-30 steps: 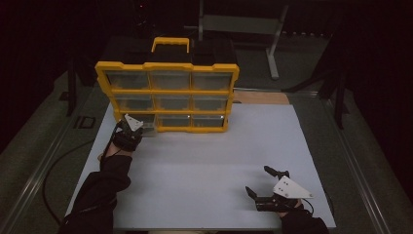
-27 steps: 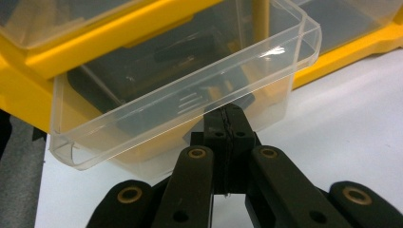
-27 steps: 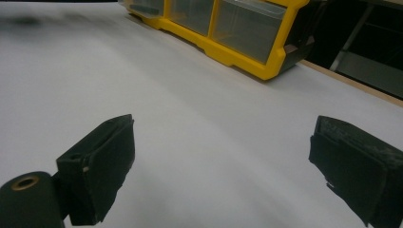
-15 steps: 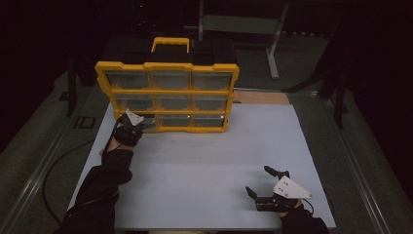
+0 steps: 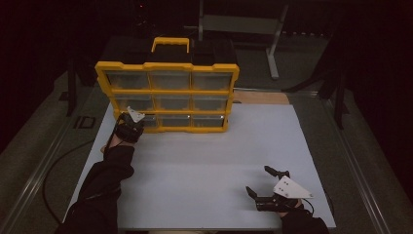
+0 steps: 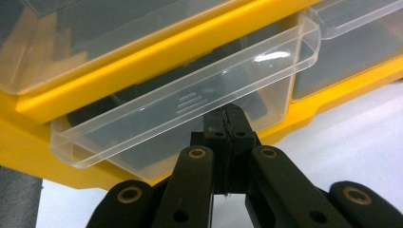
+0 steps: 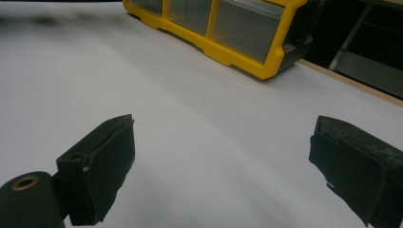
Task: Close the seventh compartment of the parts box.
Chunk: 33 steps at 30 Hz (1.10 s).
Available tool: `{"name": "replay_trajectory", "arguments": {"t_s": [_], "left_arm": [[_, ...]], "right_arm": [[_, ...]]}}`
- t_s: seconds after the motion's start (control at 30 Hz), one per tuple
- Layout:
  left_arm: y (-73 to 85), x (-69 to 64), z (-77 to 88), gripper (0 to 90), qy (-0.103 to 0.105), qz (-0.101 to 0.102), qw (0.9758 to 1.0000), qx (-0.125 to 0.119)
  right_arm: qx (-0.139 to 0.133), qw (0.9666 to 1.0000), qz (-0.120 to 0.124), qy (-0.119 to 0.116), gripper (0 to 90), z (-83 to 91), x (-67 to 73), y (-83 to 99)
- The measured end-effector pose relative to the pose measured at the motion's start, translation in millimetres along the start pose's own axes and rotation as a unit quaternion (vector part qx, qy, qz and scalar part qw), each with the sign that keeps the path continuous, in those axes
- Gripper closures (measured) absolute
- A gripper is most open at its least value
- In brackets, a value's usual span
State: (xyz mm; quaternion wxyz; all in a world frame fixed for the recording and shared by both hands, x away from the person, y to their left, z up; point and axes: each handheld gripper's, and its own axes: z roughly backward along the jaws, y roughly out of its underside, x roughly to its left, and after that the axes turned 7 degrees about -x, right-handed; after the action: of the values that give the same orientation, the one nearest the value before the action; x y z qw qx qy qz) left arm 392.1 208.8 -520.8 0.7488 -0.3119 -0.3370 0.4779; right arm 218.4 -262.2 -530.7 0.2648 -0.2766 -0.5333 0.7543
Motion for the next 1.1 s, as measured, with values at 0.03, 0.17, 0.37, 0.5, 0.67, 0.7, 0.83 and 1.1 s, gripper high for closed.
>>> {"name": "replay_trajectory", "arguments": {"t_s": [0.03, 0.17, 0.37, 0.5, 0.67, 0.7, 0.83, 1.1], "left_arm": [[-0.2, 0.3, -0.8, 90.0, 0.000, 0.001, 1.0000, 0.000], [0.2, 0.4, -3.8, 90.0, -0.002, 0.003, 1.0000, -0.002], [-0.2, 2.1, -8.0, 90.0, -0.005, 0.004, 1.0000, 0.001], [-0.3, 3.6, -9.7, 90.0, -0.007, 0.003, 1.0000, 0.002], [0.3, 4.9, -10.6, 90.0, -0.009, -0.002, 0.9999, 0.003], [0.0, 5.1, -10.6, 90.0, -0.009, -0.002, 0.9999, 0.005], [-0.1, 6.1, -10.2, 90.0, -0.007, -0.001, 1.0000, 0.005], [1.8, 5.2, -7.1, 89.8, 0.011, 0.012, 0.9998, 0.007]], "right_arm": [[0.000, 1.0000, 0.000, 0.000, 7.9, -0.1, -0.1, 0.1], [0.000, 1.0000, 0.001, -0.001, 7.9, 0.0, 0.1, 0.1], [0.000, 1.0000, 0.000, -0.001, 7.9, -0.2, 0.0, 0.3], [0.000, 1.0000, 0.000, 0.000, 7.9, -0.2, -0.3, 0.5], [0.002, 1.0000, -0.003, -0.001, 7.9, -0.5, -0.7, 1.0], [0.002, 1.0000, -0.005, -0.001, 7.9, -0.8, -0.4, 1.0], [0.001, 1.0000, -0.003, -0.001, 7.9, -0.7, -0.1, 0.5], [0.001, 1.0000, -0.003, 0.001, 7.9, -0.5, -0.6, 0.6]]}}
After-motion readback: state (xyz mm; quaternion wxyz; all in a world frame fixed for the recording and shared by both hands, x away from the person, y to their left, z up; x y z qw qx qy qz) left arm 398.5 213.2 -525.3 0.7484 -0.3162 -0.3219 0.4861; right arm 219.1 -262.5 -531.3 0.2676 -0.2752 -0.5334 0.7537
